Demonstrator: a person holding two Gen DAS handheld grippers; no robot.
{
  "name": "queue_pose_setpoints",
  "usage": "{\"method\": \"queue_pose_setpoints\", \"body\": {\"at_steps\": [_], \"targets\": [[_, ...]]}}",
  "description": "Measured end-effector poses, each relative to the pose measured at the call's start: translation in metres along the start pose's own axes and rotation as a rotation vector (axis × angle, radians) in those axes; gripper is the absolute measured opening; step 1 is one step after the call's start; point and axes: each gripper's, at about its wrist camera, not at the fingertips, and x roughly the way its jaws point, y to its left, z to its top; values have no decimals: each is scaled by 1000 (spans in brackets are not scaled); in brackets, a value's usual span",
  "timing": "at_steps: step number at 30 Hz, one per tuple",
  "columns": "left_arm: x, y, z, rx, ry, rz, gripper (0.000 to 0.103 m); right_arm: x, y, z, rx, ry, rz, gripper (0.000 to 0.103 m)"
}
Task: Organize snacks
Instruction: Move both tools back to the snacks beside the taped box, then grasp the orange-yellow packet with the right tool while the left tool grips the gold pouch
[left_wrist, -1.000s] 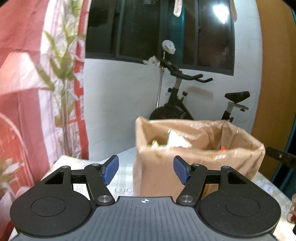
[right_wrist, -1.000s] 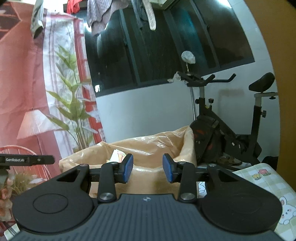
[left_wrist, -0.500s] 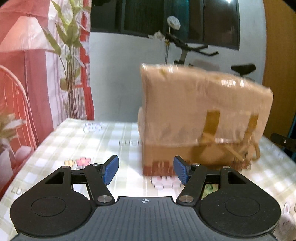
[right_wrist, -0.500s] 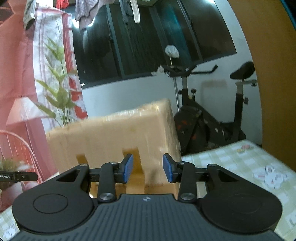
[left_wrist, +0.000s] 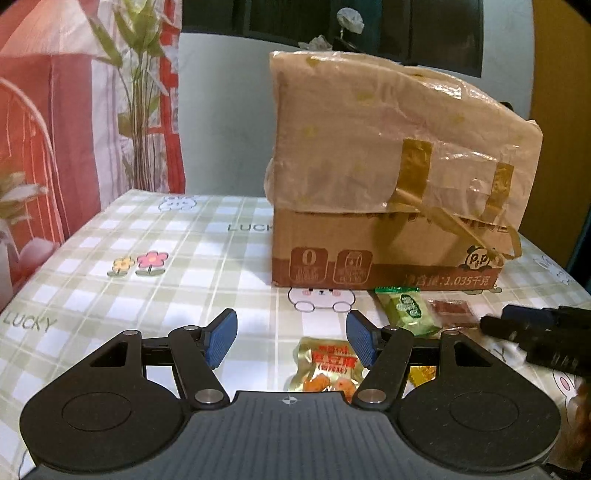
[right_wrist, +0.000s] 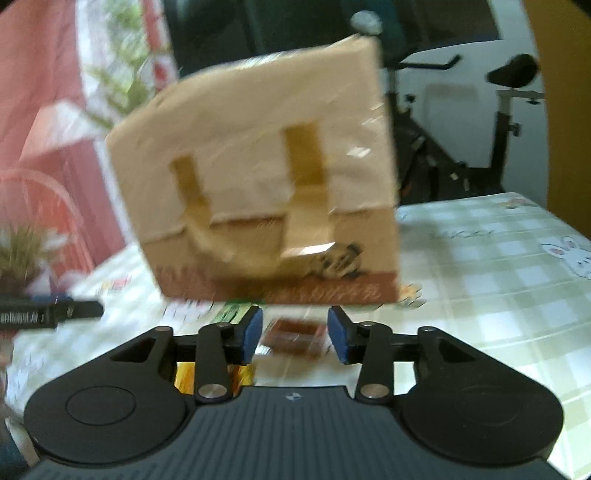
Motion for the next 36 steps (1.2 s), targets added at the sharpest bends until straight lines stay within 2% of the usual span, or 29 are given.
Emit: {"method": "queue_pose_setpoints", "body": {"at_steps": [4, 12, 20, 25, 31, 36], "targets": [[0, 1, -6, -8, 12, 8, 68, 12, 20, -10, -111, 72, 18, 57], [5, 2, -12, -23, 28, -7, 68, 24, 37, -18, -236, 156, 21, 60], [7, -1, -17, -15, 35, -26, 68, 32, 50, -21, -322, 199, 26, 61], [8, -3, -17, -8, 35, -36, 68, 43, 61, -16, -418, 216, 31, 71], [8, -3, -18, -9, 34, -39, 68, 60, 73, -12, -519, 240, 91, 76], [9, -2, -19, -2, 39, -40, 68, 73, 76, -9, -532, 252, 136, 77]]}}
